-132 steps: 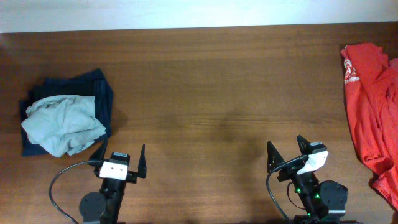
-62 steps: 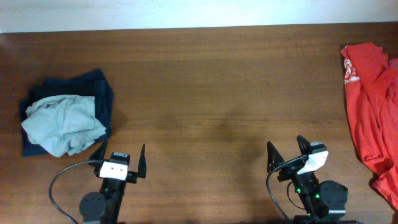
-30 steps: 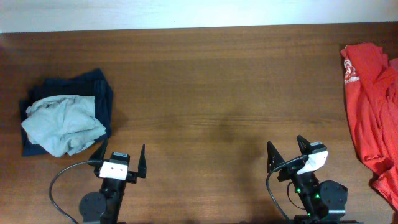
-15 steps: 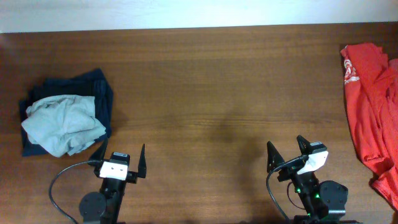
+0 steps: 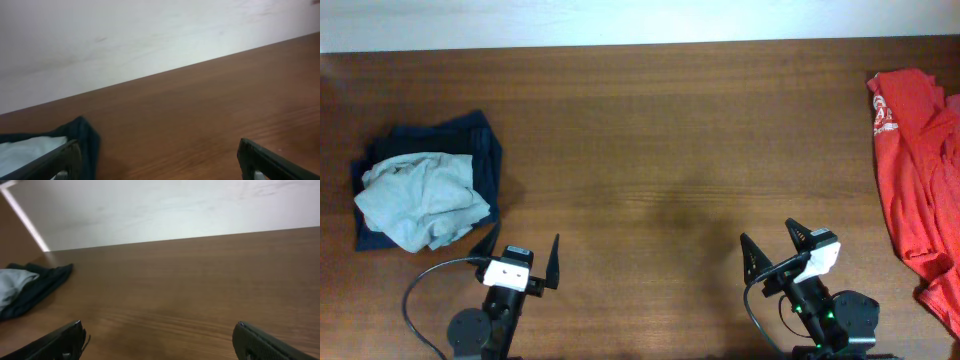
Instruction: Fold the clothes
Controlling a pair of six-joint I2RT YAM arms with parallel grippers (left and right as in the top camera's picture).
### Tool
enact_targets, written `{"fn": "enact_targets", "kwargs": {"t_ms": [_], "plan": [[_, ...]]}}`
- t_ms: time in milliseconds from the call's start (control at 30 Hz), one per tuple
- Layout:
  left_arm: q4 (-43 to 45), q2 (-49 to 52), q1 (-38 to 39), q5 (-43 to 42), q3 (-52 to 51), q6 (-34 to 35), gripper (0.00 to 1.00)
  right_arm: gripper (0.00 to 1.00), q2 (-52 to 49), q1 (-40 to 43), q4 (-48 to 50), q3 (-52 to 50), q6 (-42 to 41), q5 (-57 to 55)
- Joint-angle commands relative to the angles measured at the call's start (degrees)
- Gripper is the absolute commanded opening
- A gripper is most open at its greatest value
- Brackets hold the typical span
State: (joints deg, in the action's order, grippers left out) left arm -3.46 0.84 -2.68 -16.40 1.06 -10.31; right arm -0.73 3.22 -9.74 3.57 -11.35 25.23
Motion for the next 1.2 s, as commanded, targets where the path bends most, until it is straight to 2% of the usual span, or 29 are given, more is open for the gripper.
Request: {"fn": "enact_targets", "kwargs": {"t_ms": [0, 200, 367, 500, 600, 800, 867, 967, 1067, 1167], "plan": [[0.44, -0.11, 0.2, -6.64, -0.48, 0.81, 0.99, 0.99, 0.52, -0.2, 0.15, -0.42, -0.33, 3.28], [0.48, 4.7, 0.2, -6.93, -0.48, 13.18, 0.99, 0.99, 0.52, -0.2, 0.37, -0.33, -0.33, 5.25], [0.22, 5.53, 0.2, -7.82, 2.82, 13.75, 0.99, 0.98, 0.31, -0.2, 0.35, 3.02, -0.31, 5.66], [-4.13, 6.51, 0.17, -6.47, 8.96, 13.75, 0.99, 0.99, -2.08, -0.2, 0.11, 7.3, -0.31, 5.62], [-11.87, 11.21, 0.17, -3.74, 16.26, 13.73, 0.99, 0.98, -8.26, -0.2, -2.64, 12.9, -0.33, 4.9], [-25.81, 30.95, 0.2, -2.69, 35.1, 13.07, 0.99, 0.98, -30.62, -0.2, -13.51, 30.45, -0.22, -1.84], [-30.08, 36.24, 0.2, -4.33, 40.57, 13.11, 0.99, 0.99, -37.44, -0.2, -17.16, 36.94, -0.07, -1.53], [-36.79, 42.86, 0.17, -11.65, 48.65, 13.09, 0.99, 0.99, -46.64, -0.2, -23.26, 46.77, -0.09, 3.32], [-37.92, 46.99, 0.17, -12.15, 52.94, 13.35, 0.99, 0.98, -53.37, -0.2, -31.58, 54.6, 2.45, 7.39], [-36.89, 49.31, 0.17, -12.13, 53.96, 13.33, 0.99, 0.99, -58.45, 0.26, -37.79, 59.67, 4.28, 0.74]]}}
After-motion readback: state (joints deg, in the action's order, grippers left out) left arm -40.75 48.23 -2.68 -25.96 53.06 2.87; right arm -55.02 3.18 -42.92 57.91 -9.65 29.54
